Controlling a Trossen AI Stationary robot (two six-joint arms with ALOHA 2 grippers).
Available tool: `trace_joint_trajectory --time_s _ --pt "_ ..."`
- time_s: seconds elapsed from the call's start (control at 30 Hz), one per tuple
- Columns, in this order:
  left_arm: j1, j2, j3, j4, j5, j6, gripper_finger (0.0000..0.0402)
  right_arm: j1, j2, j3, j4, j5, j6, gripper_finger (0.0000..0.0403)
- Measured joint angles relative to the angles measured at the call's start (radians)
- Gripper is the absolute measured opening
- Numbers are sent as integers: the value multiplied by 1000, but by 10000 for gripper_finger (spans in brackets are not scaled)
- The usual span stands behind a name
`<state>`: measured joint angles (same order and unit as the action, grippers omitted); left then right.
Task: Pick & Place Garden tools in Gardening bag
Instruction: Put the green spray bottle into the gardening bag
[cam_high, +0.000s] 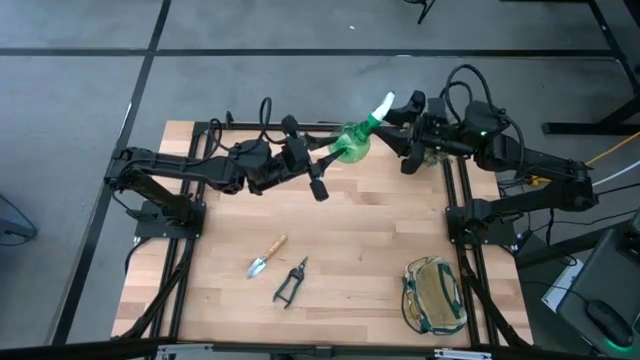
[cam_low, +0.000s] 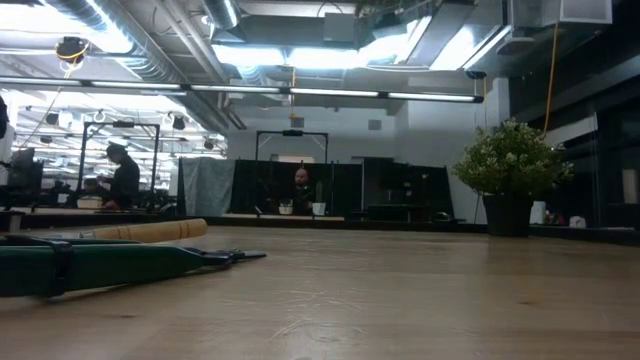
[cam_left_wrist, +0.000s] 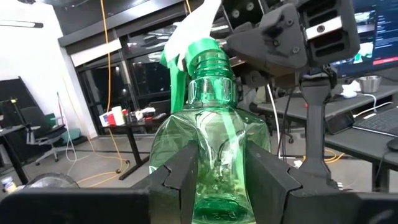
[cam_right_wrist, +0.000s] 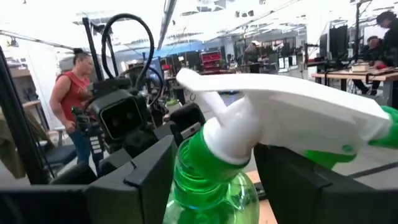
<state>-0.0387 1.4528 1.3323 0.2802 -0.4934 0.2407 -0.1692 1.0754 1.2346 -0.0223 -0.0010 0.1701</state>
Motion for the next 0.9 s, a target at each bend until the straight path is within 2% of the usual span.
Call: trace_joint_trajectory --time_s 0.37,0.63,0.9 --pt "0 0 0 -22 4 -10 108 1 13 1 4 -79 -136 224" --pt "0 1 0 -19 4 -18 109 1 35 1 -27 -79 -207 222" --pt "0 1 0 -14 -5 -18 107 1 51 1 -23 -101 -235 174"
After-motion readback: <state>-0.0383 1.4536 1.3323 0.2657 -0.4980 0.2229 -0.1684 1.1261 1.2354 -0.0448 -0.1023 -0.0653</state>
